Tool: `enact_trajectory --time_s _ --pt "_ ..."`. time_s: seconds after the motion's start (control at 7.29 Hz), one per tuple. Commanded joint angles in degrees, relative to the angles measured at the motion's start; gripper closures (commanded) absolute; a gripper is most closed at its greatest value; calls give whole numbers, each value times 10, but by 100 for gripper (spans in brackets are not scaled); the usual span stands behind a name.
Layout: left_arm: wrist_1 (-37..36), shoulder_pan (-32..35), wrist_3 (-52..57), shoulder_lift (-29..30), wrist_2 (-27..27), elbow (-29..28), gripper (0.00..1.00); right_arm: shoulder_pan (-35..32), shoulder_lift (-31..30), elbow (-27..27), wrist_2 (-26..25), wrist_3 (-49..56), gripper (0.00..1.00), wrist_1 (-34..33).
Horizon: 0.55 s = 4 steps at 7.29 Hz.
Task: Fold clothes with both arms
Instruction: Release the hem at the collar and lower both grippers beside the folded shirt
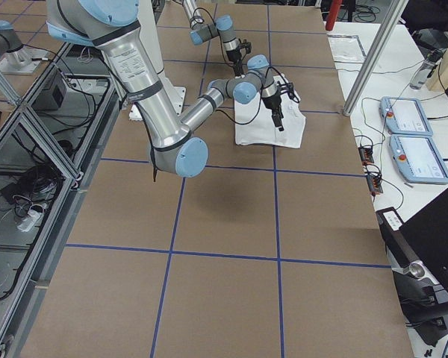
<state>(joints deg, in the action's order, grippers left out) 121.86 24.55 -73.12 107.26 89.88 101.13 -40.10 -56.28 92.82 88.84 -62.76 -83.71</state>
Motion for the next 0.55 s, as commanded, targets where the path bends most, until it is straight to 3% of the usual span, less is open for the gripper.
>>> enact_trajectory --time_s 0.0,0.41 --pt "-1 -12 -9 -12 -8 4 2 0 0 1 -1 0 0 0" --pt "0 -11 -5 -25 -8 1 8 1 0 1 -4 -1 0 0"
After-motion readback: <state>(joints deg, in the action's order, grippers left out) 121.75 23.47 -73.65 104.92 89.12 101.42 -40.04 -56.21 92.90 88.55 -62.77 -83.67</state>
